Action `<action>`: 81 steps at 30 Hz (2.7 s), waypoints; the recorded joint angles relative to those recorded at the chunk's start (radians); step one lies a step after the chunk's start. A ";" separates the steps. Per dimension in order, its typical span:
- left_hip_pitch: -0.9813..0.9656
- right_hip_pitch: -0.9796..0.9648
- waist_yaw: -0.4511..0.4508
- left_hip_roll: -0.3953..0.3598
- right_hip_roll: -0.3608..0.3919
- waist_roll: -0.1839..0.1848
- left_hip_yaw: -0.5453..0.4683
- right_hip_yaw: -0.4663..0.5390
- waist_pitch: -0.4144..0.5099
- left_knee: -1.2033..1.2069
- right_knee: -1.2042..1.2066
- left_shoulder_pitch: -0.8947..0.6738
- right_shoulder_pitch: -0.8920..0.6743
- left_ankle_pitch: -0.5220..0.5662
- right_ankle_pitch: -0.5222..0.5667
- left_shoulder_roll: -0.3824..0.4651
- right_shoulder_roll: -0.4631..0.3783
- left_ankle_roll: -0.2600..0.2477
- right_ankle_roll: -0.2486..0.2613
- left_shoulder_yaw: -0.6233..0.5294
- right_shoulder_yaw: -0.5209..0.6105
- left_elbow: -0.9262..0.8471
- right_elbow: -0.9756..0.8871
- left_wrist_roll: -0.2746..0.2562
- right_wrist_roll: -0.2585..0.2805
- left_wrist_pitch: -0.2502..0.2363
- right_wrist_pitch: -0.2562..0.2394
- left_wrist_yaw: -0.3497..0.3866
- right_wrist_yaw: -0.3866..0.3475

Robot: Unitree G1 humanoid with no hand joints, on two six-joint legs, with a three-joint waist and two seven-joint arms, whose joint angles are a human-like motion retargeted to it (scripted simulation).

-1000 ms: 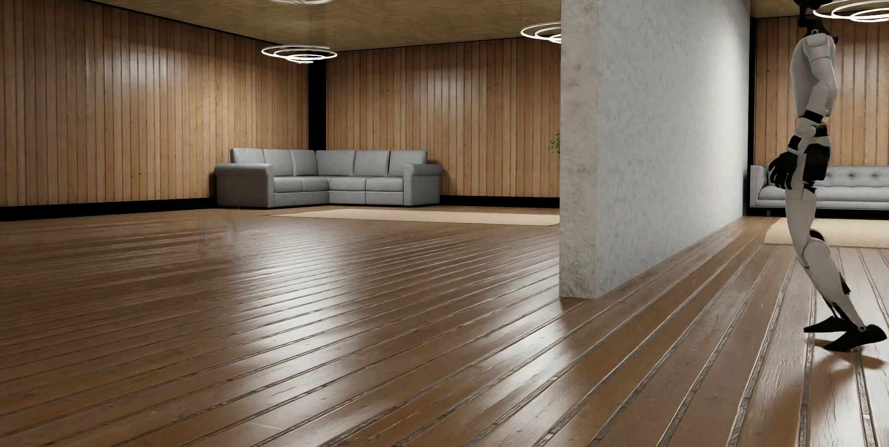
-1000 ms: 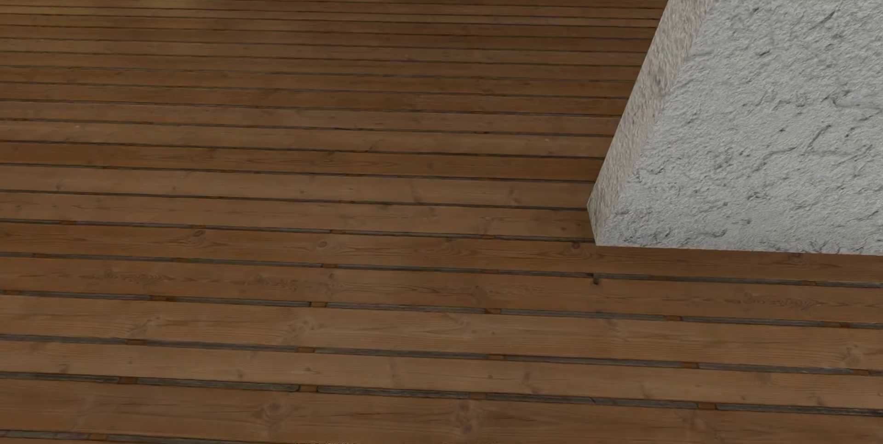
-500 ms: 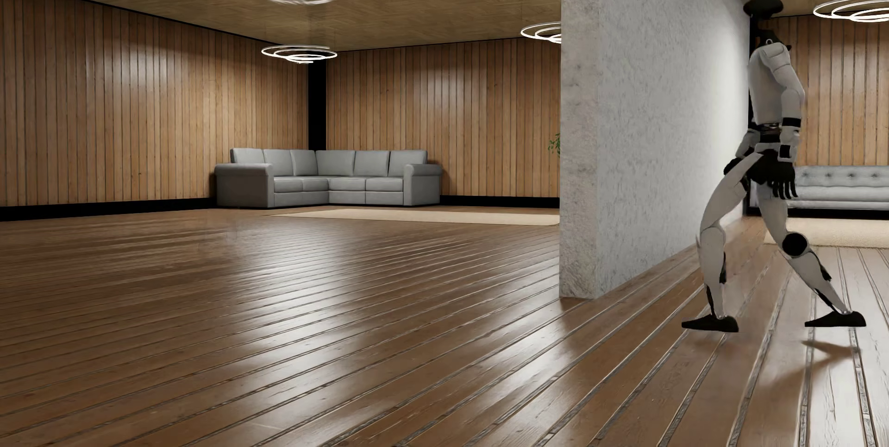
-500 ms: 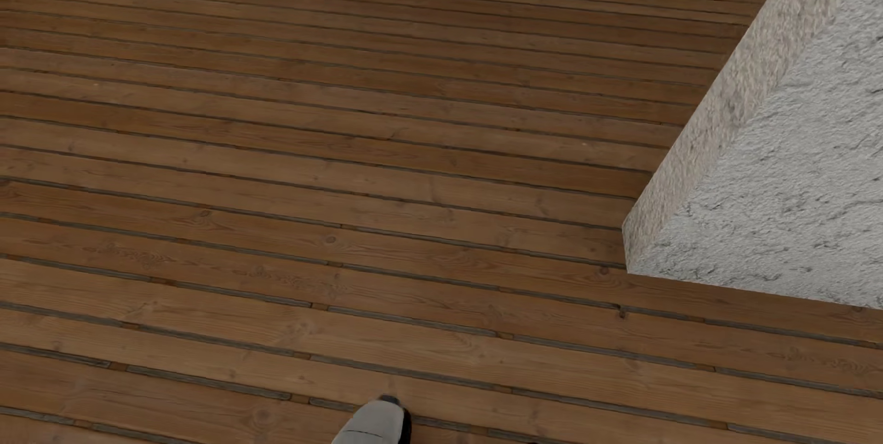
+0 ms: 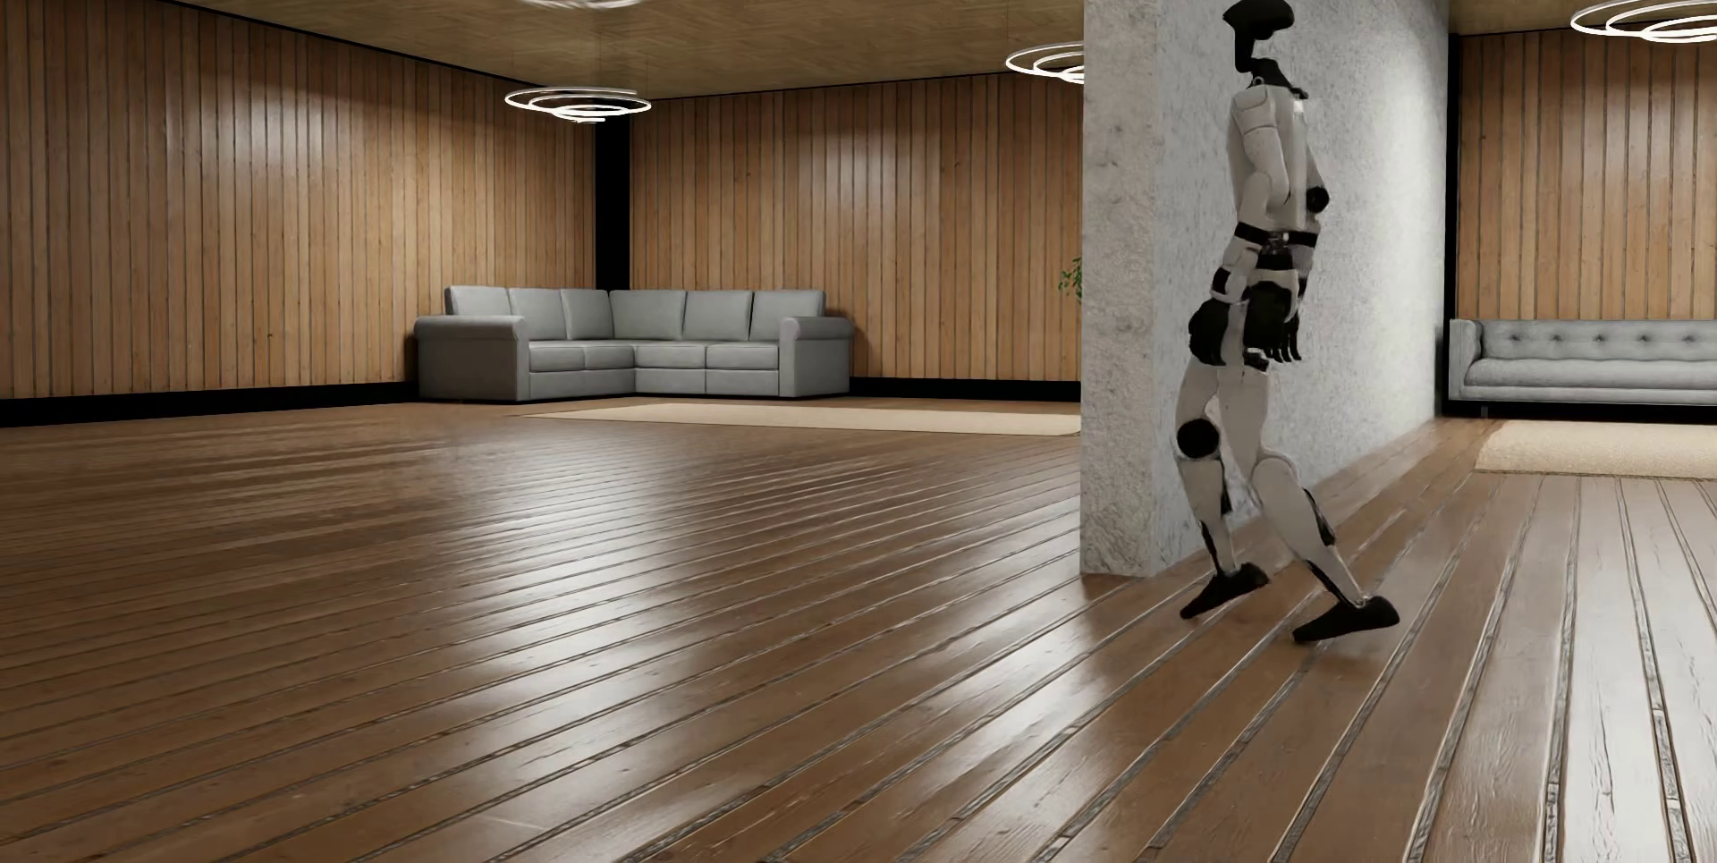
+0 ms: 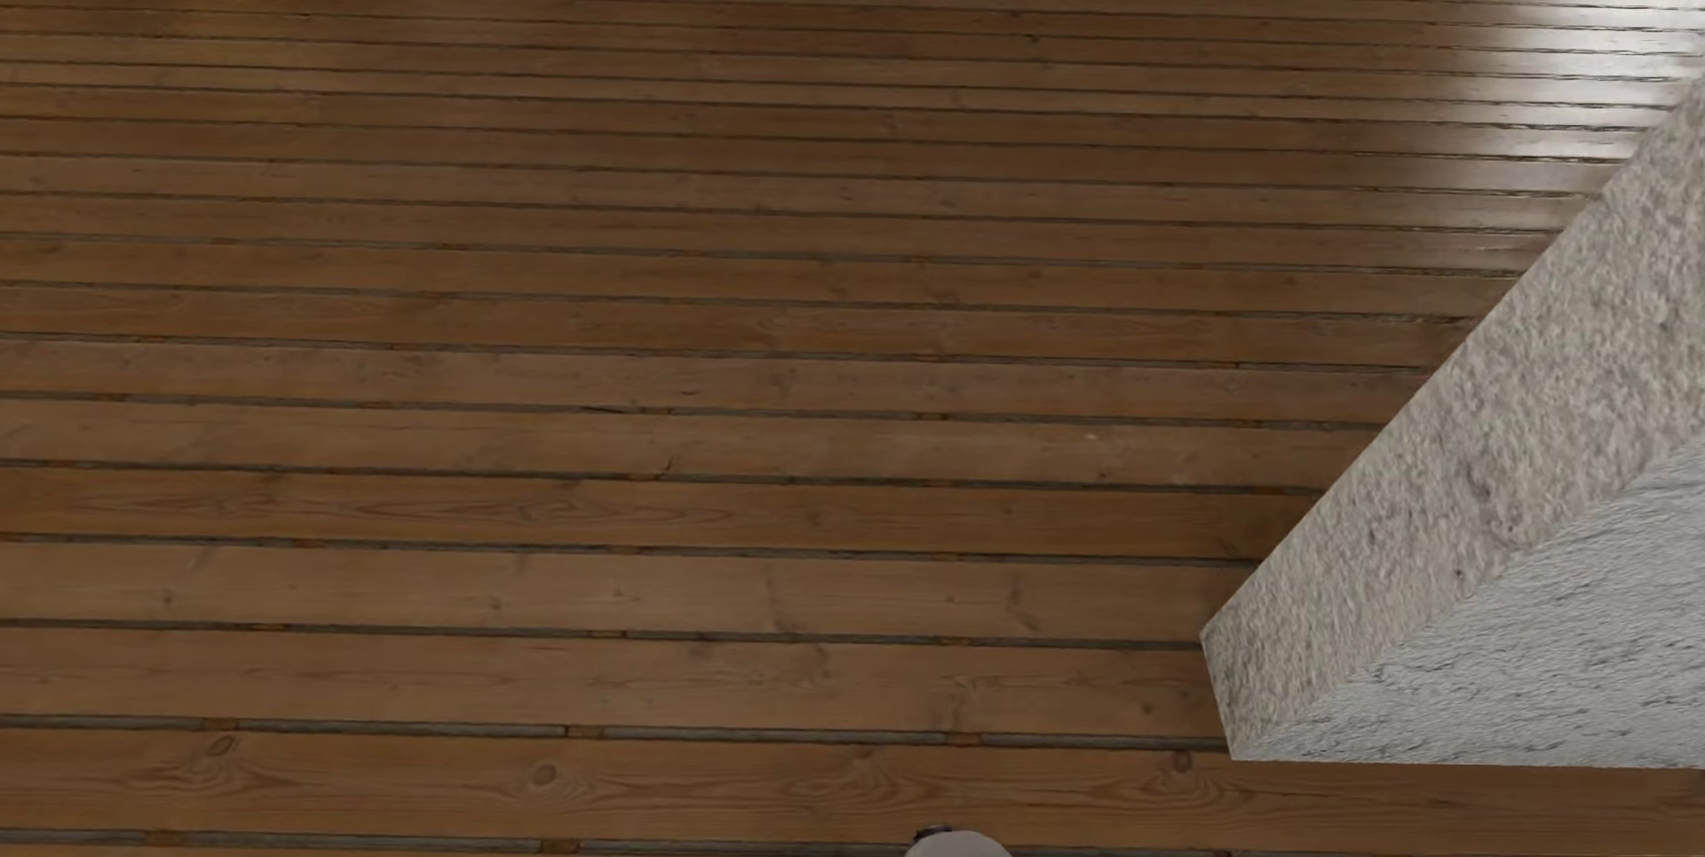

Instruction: Go to the sofa

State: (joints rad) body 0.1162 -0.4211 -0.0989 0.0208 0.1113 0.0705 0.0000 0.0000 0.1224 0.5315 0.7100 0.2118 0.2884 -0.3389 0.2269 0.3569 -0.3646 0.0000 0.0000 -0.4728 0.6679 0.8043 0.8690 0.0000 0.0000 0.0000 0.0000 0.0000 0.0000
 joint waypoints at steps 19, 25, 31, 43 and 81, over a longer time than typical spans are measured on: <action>-0.579 0.716 0.353 0.113 0.045 -0.022 0.000 0.000 -0.060 -0.037 -0.297 0.108 -0.251 0.243 -0.583 -0.006 -0.059 0.000 0.000 -0.013 -0.142 0.119 -0.126 0.000 0.000 0.000 0.000 0.000 0.000; -0.397 0.428 0.313 -0.025 -0.090 -0.093 0.000 0.000 -0.045 0.228 0.622 0.105 -0.129 0.145 -0.135 -0.022 0.021 0.000 0.000 -0.011 -0.122 0.208 -0.051 0.000 0.000 0.000 0.000 0.000 0.000; 0.025 0.042 0.040 0.008 -0.028 -0.021 0.000 0.000 -0.029 -0.010 -0.188 0.010 -0.025 0.076 -0.117 0.025 0.013 0.000 0.000 0.041 -0.007 -0.015 0.058 0.000 0.000 0.000 0.000 0.000 0.000; -0.473 0.559 0.307 0.090 0.078 0.002 0.000 0.000 -0.019 0.195 -0.253 0.134 -0.078 0.147 -0.462 0.021 -0.039 0.000 0.000 0.036 -0.031 0.088 0.002 0.000 0.000 0.000 0.000 0.000 0.000; -0.583 0.652 0.387 0.021 -0.109 -0.100 0.000 0.000 -0.070 0.359 0.348 0.141 -0.135 0.114 -0.023 0.000 0.014 0.000 0.000 0.005 -0.175 0.232 -0.129 0.000 0.000 0.000 0.000 0.000 0.000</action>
State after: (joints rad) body -0.4672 0.2310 0.2885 0.0413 0.0021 -0.0300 0.0000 0.0000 0.0525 0.8905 1.0585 0.3533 0.1539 -0.2247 0.2044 0.3572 -0.3509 0.0000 0.0000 -0.4680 0.4929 1.0362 0.7396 0.0000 0.0000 0.0000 0.0000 0.0000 0.0000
